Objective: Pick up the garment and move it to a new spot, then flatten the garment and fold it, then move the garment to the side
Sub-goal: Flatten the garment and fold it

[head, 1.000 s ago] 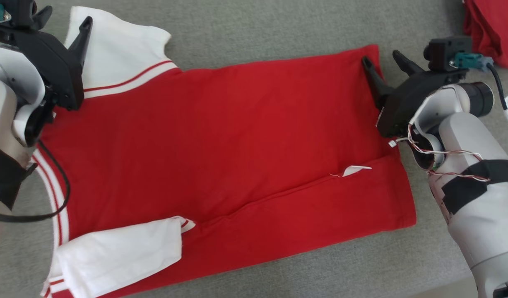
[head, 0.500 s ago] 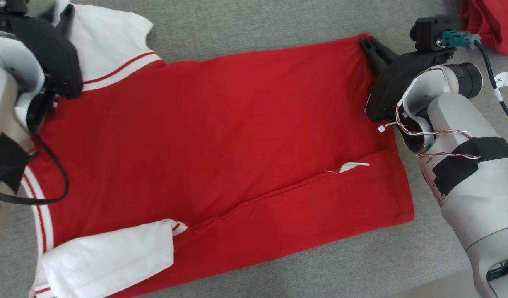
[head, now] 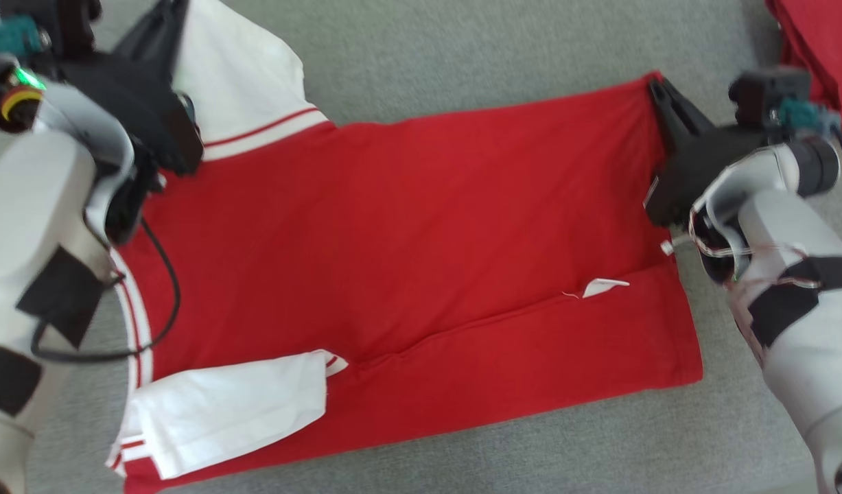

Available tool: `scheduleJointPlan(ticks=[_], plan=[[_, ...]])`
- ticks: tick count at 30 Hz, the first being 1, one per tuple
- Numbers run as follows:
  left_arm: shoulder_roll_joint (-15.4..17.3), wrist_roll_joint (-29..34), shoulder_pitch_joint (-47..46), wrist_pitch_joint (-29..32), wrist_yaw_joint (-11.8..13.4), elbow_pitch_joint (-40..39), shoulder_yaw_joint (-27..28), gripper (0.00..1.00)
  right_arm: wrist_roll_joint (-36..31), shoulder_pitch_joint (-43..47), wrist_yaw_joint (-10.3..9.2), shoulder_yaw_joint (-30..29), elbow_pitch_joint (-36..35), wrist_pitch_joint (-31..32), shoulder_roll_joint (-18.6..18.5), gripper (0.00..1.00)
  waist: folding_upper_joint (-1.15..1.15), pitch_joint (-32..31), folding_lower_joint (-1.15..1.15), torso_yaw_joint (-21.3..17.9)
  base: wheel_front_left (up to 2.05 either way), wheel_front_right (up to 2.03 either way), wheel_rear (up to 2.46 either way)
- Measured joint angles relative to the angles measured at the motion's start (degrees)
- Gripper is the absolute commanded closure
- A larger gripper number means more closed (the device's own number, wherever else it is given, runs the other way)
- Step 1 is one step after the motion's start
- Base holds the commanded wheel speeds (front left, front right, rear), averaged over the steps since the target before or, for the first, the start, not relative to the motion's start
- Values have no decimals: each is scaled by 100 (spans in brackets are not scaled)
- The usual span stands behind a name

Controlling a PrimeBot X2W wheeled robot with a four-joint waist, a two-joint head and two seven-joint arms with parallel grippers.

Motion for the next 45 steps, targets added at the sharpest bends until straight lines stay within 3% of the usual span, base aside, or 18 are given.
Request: scheduleJointPlan(ticks=[8,17,24,33,34,35,36,37,38,45], plan=[[248,-307,1026,-650,13,-1017,-32,100,261,818,0,177,-355,-622,-328,100,-1,-460,0,276,0,0,0],[467,-555,2803,-910,590,-2495,430,100,505,1761,0,21,-755,-858,-565,100,-1,-955,-1,461,0,0,0],[382,-421,3872,-932,905,-3299,865,100,588,2240,0,-266,-1100,-889,-675,100,-1,-1090,-1,612,0,0,0],[9,-19,4907,-940,972,-3551,1199,100,561,3232,0,-844,-1905,-895,-697,100,-1,-1248,-1,751,0,0,0],[-48,40,4987,-940,971,-3538,1233,100,545,3360,0,-867,-1978,-895,-673,59,-1,-1269,-1,755,0,0,0],[-94,76,5045,-940,956,-3521,1268,83,539,3474,0,-898,-2052,-894,-657,37,-1,-1290,-1,758,0,0,0],[-127,118,5107,-940,957,-3496,1314,40,512,3575,0,-929,-2119,-894,-645,0,-1,-1311,0,759,0,0,0],[-148,185,5163,-940,978,-3454,1365,40,485,3670,0,-969,-2192,-895,-639,0,-1,-1332,-1,758,0,0,0],[-163,270,5221,-940,1006,-3440,1413,2,470,3758,0,-1009,-2252,-895,-634,0,-1,-1350,-1,756,0,0,0],[-441,842,5538,-940,955,-3430,2162,0,380,4142,-1,-1273,-2599,-895,-633,0,-1,-1404,0,715,0,0,0]])
